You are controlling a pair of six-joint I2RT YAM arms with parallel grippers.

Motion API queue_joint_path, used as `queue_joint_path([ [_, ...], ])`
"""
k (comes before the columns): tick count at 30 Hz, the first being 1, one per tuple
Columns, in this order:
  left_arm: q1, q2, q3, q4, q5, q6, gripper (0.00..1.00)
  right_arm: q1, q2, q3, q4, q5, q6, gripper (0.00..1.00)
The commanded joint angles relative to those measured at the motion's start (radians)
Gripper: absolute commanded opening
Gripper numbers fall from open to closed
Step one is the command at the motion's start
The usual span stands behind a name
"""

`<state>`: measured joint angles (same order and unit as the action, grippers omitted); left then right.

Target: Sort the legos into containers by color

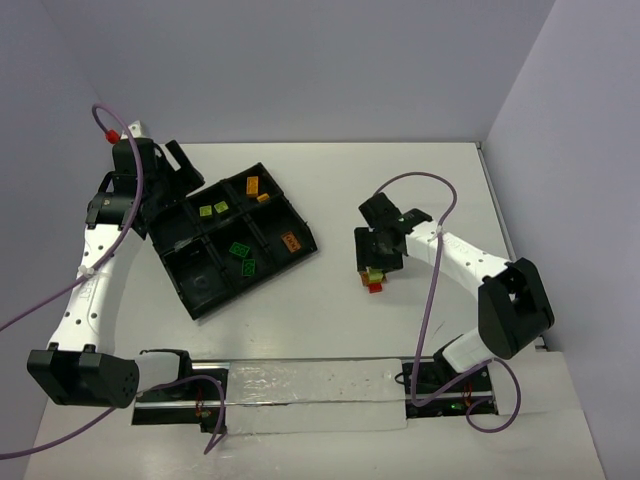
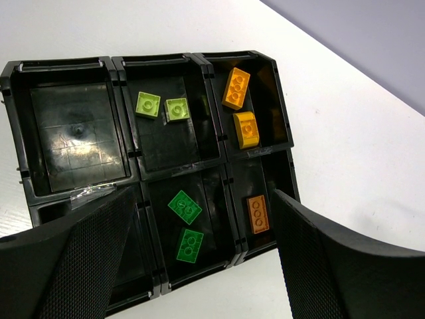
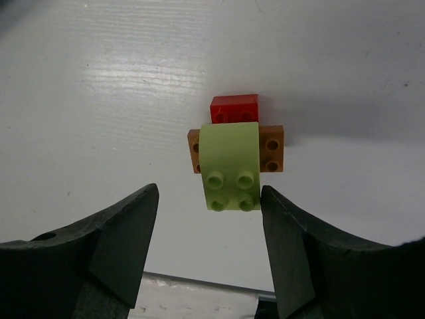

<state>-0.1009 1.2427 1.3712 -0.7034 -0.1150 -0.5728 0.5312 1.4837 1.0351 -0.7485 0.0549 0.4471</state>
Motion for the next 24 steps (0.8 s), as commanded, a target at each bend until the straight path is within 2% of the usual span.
queue_joint_path([
  [1,0.006,-0.016,-0.003,0.036,0.017,-0.01,0.9,0.013,-0.006,0.04,-0.011,0.019,-0.003,0.64],
  [9,0.006,-0.027,-0.006,0.033,0.011,-0.007,0.89,0.013,0.03,0.047,-0.014,0.055,0.016,0.66],
  [17,0.006,-0.032,-0.001,0.025,0.006,-0.001,0.9,0.013,0.046,0.057,-0.005,0.06,0.013,0.5],
  [24,0.006,-0.031,0.003,0.026,0.011,-0.001,0.89,0.013,0.058,0.048,0.0,0.059,0.016,0.49],
])
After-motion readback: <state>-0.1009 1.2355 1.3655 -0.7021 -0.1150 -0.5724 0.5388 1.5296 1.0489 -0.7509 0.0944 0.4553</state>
